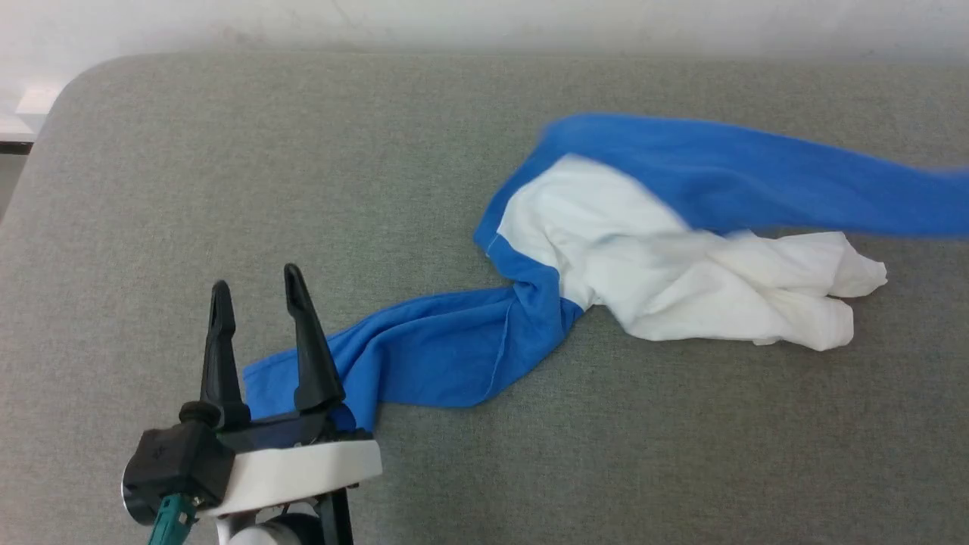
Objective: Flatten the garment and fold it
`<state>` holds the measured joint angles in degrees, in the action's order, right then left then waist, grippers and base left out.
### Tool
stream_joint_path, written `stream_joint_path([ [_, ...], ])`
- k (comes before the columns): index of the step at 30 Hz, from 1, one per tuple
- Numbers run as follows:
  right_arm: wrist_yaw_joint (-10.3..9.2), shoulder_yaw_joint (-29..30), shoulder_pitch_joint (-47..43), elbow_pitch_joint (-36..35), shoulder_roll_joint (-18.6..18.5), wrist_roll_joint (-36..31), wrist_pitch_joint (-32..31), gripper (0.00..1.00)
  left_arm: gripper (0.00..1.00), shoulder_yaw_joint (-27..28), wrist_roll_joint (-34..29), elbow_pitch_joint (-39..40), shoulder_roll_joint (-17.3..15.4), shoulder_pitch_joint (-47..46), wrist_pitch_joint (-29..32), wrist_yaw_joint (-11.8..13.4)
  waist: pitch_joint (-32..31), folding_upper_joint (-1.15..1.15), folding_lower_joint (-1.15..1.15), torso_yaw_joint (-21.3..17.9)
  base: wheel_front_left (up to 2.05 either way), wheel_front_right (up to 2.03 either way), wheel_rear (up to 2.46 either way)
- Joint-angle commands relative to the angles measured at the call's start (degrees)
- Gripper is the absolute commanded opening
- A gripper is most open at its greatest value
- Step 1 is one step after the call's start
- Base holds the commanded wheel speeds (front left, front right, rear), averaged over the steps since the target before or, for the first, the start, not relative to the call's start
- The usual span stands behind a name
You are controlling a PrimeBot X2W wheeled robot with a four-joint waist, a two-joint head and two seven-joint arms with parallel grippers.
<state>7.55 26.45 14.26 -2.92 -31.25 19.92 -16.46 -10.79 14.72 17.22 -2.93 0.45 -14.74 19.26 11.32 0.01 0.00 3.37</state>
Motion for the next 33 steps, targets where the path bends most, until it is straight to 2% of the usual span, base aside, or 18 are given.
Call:
stream_joint_path([
  [1,-0.06,6.15,-5.54,1.87,1.80,-1.71,0.30,0.00,1.00,0.25,0.03,-0.35,0.05,0.96,-0.26,-0.44,0.04,-0.01,0.00,-0.18,0.00,0.00,0.00],
  [4,-0.06,16.01,-12.09,5.75,4.13,-5.30,1.44,0.00,1.00,0.29,-0.47,-0.76,0.05,1.17,-0.26,-0.95,0.14,-0.01,0.00,-0.34,0.00,0.00,0.00],
  [7,-0.06,22.11,-16.09,9.75,6.19,-8.77,3.06,0.00,1.00,0.24,-1.04,-1.16,0.05,1.39,-0.26,-1.28,0.03,-0.01,0.00,-0.70,0.00,0.00,0.00],
  [11,-0.06,23.71,-18.32,14.31,7.10,-11.77,4.84,0.00,1.00,0.20,-1.24,-1.67,0.05,1.47,-0.26,-1.84,-0.22,-0.01,0.00,-1.18,0.00,0.00,0.00],
  [14,-0.06,21.84,-17.92,18.77,8.06,-13.05,6.54,0.00,1.00,-0.01,-1.31,-2.41,0.05,1.41,-0.26,-2.37,-0.65,-0.01,0.00,-1.65,0.00,0.00,0.00],
  [15,-0.06,20.74,-17.36,19.94,8.38,-13.09,7.02,0.27,1.00,-0.10,-1.23,-2.62,0.05,1.38,-0.26,-2.52,-0.78,-0.01,0.00,-1.76,0.00,0.00,0.00],
  [16,-0.06,19.07,-16.62,20.66,8.62,-12.82,7.62,0.78,1.00,-0.17,-1.21,-2.84,0.05,1.36,-0.26,-2.68,-0.94,-0.01,0.00,-1.90,0.00,0.00,0.00],
  [17,-0.06,17.44,-15.56,20.99,8.86,-12.05,8.22,1.00,1.00,-0.16,-1.21,-2.97,0.05,1.38,-0.26,-2.73,-1.01,-0.01,0.00,-2.08,0.00,0.00,0.00],
  [21,-0.06,8.75,-11.43,18.06,8.02,-7.29,9.44,1.00,1.00,-0.14,-1.27,-3.15,0.05,1.37,-0.26,-2.94,-1.00,-0.01,0.00,-2.81,0.00,0.00,0.00],
  [22,-0.06,3.70,-9.57,14.79,7.10,-3.90,8.90,1.00,1.00,-0.08,-1.37,-3.04,0.05,1.21,-0.26,-2.90,-0.74,-0.01,0.00,-3.13,0.00,0.00,0.00],
  [23,-0.06,3.70,-9.57,14.79,7.10,-3.90,8.90,1.00,1.00,-0.08,-1.37,-3.04,0.05,1.21,-0.26,-2.90,-0.74,-0.01,0.00,-3.13,0.00,0.00,0.00],
  [25,-0.06,-0.93,-8.25,11.61,5.85,-1.27,7.76,1.00,1.00,-0.26,-1.42,-2.92,0.05,0.86,-0.26,-2.85,-0.35,-0.01,0.00,-3.26,0.00,0.00,0.00],
  [29,-0.06,-9.46,-6.92,8.97,3.98,2.73,2.71,1.00,1.00,-1.27,-1.37,-2.74,0.05,-0.12,-0.26,-2.49,0.67,-0.01,0.00,-3.02,0.00,0.00,0.00],
  [33,-0.06,-17.18,-7.14,9.92,1.52,5.47,-4.82,1.00,1.00,-2.20,-1.25,-2.53,0.05,-0.92,-0.26,-2.17,1.73,-0.01,0.00,-2.32,0.00,0.00,0.00],
])
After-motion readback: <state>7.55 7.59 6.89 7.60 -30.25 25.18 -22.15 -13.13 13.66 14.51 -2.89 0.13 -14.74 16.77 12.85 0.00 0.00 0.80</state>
